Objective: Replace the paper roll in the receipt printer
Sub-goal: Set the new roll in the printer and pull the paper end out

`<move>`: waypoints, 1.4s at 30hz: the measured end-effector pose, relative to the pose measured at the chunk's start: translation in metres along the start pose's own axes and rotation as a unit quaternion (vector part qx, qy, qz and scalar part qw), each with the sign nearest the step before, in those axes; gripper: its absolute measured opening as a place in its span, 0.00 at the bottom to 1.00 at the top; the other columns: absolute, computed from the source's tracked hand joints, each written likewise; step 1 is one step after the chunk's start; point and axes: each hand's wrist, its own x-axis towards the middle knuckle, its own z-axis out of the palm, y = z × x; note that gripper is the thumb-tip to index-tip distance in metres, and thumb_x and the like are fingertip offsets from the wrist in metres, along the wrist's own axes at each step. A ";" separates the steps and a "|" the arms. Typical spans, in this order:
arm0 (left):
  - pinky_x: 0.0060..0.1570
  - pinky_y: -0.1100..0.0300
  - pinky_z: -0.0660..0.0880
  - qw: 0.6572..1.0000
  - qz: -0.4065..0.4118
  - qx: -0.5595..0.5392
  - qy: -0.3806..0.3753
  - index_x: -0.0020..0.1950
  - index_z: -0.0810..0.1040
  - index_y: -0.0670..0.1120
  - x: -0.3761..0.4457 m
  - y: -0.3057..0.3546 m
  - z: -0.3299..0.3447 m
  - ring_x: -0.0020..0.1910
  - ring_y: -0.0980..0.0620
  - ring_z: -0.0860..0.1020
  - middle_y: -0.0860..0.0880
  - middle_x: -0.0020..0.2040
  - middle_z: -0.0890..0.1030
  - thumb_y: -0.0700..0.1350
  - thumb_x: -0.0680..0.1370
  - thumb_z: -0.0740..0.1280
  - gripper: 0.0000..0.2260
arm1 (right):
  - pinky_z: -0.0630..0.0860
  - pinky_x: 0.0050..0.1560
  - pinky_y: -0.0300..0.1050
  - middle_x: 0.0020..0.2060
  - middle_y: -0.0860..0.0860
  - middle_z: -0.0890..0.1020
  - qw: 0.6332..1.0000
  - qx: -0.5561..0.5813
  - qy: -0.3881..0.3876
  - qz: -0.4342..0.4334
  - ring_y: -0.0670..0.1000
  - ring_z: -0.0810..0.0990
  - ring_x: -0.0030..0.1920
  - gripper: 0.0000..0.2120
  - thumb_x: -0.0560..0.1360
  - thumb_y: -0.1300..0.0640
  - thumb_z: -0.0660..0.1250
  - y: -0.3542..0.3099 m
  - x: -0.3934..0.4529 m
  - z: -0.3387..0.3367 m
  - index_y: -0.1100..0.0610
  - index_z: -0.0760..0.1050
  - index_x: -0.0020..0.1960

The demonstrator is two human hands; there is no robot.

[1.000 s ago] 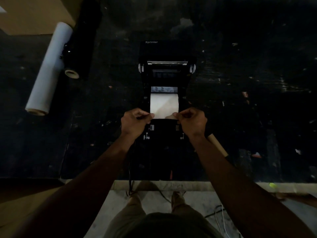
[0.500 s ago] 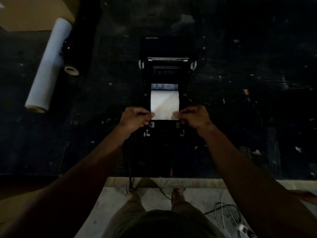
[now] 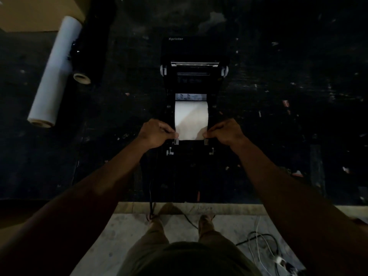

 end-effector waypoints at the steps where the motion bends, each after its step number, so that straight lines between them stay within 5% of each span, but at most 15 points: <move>1: 0.41 0.72 0.72 1.000 -0.001 0.007 -0.007 0.47 0.89 0.49 0.001 0.001 -0.001 0.36 0.63 0.79 0.57 0.36 0.83 0.52 0.69 0.81 0.10 | 0.79 0.58 0.41 0.45 0.53 0.88 1.000 -0.002 -0.005 0.004 0.50 0.85 0.50 0.14 0.60 0.54 0.84 0.000 0.001 0.000 0.56 0.87 0.43; 7: 0.54 0.65 0.74 0.998 -0.034 0.012 -0.057 0.48 0.89 0.47 0.007 0.007 -0.007 0.51 0.55 0.81 0.50 0.48 0.86 0.50 0.69 0.82 0.12 | 0.76 0.63 0.43 0.52 0.56 0.86 0.999 -0.007 -0.028 0.030 0.53 0.83 0.57 0.21 0.58 0.56 0.85 0.001 0.008 0.001 0.63 0.86 0.48; 13: 0.55 0.65 0.74 0.998 -0.045 0.003 -0.034 0.49 0.89 0.47 0.011 0.007 -0.002 0.53 0.52 0.82 0.49 0.50 0.87 0.51 0.69 0.82 0.13 | 0.79 0.63 0.50 0.54 0.57 0.85 0.999 -0.044 -0.028 0.016 0.56 0.83 0.57 0.30 0.56 0.52 0.85 0.001 0.010 0.001 0.64 0.84 0.54; 18: 0.55 0.65 0.73 0.996 -0.046 0.032 -0.075 0.50 0.89 0.45 0.014 0.012 -0.009 0.55 0.52 0.82 0.49 0.52 0.87 0.50 0.69 0.82 0.13 | 0.78 0.60 0.45 0.49 0.55 0.87 0.999 -0.041 -0.027 0.003 0.53 0.84 0.53 0.15 0.63 0.55 0.82 0.000 0.007 -0.001 0.60 0.87 0.47; 26: 0.52 0.65 0.72 0.996 -0.049 0.045 -0.066 0.49 0.88 0.47 0.010 0.019 -0.011 0.52 0.55 0.81 0.51 0.51 0.85 0.51 0.70 0.81 0.13 | 0.76 0.49 0.39 0.50 0.56 0.86 0.993 -0.112 -0.034 0.003 0.53 0.83 0.52 0.16 0.66 0.56 0.80 -0.003 0.003 -0.002 0.62 0.85 0.51; 30: 0.52 0.65 0.72 0.995 -0.034 0.070 -0.069 0.45 0.87 0.49 0.007 0.025 -0.011 0.50 0.55 0.80 0.50 0.49 0.85 0.50 0.71 0.80 0.08 | 0.81 0.46 0.44 0.42 0.51 0.86 0.976 -0.185 0.056 -0.104 0.52 0.85 0.44 0.04 0.67 0.55 0.77 -0.007 -0.028 -0.001 0.51 0.83 0.40; 34: 0.51 0.65 0.74 0.989 -0.022 0.126 -0.072 0.40 0.85 0.52 0.005 0.032 -0.014 0.49 0.53 0.81 0.51 0.47 0.86 0.50 0.70 0.81 0.06 | 0.78 0.52 0.51 0.52 0.54 0.82 0.902 -0.288 0.066 -0.316 0.57 0.81 0.51 0.12 0.68 0.53 0.75 0.004 -0.056 0.018 0.55 0.83 0.50; 36: 0.52 0.63 0.77 0.988 -0.016 0.139 -0.071 0.37 0.84 0.53 0.003 0.034 -0.014 0.49 0.52 0.83 0.50 0.47 0.87 0.50 0.70 0.80 0.06 | 0.74 0.55 0.53 0.57 0.53 0.80 0.859 -0.378 0.057 -0.340 0.58 0.78 0.56 0.16 0.71 0.48 0.71 0.011 -0.061 0.029 0.53 0.82 0.55; 39: 0.50 0.56 0.82 0.985 -0.006 0.174 -0.002 0.38 0.85 0.53 -0.012 0.033 -0.009 0.46 0.50 0.84 0.52 0.45 0.87 0.55 0.71 0.77 0.08 | 0.69 0.52 0.52 0.59 0.50 0.79 0.839 -0.426 0.061 -0.335 0.57 0.75 0.56 0.14 0.73 0.46 0.65 0.018 -0.061 0.036 0.51 0.81 0.54; 42: 0.38 0.56 0.79 0.953 0.130 0.222 0.160 0.38 0.80 0.51 -0.039 0.020 0.011 0.39 0.49 0.80 0.53 0.41 0.81 0.57 0.72 0.72 0.11 | 0.70 0.50 0.53 0.57 0.53 0.81 0.837 -0.429 0.062 -0.334 0.60 0.76 0.54 0.14 0.71 0.47 0.64 0.019 -0.061 0.036 0.52 0.82 0.50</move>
